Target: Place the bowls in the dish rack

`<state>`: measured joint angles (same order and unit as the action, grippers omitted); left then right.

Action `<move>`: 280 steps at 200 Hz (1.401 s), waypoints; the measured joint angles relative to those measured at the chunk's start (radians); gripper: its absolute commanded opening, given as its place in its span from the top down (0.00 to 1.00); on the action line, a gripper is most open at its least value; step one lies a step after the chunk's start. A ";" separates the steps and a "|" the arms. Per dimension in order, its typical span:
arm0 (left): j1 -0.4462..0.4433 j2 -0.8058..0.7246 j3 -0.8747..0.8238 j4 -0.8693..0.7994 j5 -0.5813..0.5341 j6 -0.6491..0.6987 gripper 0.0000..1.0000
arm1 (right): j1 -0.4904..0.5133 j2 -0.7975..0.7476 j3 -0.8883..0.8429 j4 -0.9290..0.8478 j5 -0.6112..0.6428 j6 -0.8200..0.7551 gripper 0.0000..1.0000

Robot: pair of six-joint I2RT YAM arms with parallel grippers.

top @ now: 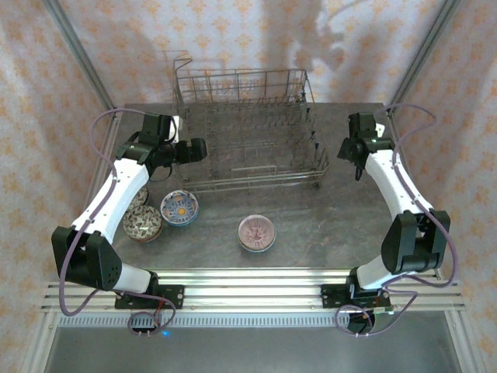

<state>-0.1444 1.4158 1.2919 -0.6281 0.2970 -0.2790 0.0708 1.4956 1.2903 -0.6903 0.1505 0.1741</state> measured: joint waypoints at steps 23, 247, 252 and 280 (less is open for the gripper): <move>0.000 0.000 0.022 -0.015 -0.029 0.000 0.01 | 0.044 -0.029 0.005 0.018 -0.071 -0.033 0.11; 0.003 0.027 0.046 -0.045 -0.105 0.014 0.01 | 0.037 0.162 0.095 -0.028 -0.058 0.017 0.21; 0.003 0.032 0.046 -0.045 -0.099 0.014 0.01 | 0.031 0.162 0.093 -0.027 -0.054 0.018 0.21; 0.003 0.051 0.046 -0.041 -0.062 0.004 0.01 | -0.001 0.162 0.092 -0.027 -0.042 0.028 0.21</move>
<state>-0.1413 1.4670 1.3380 -0.6689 0.2352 -0.2749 0.0696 1.6577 1.3823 -0.7177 0.1089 0.2024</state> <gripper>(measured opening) 0.994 0.793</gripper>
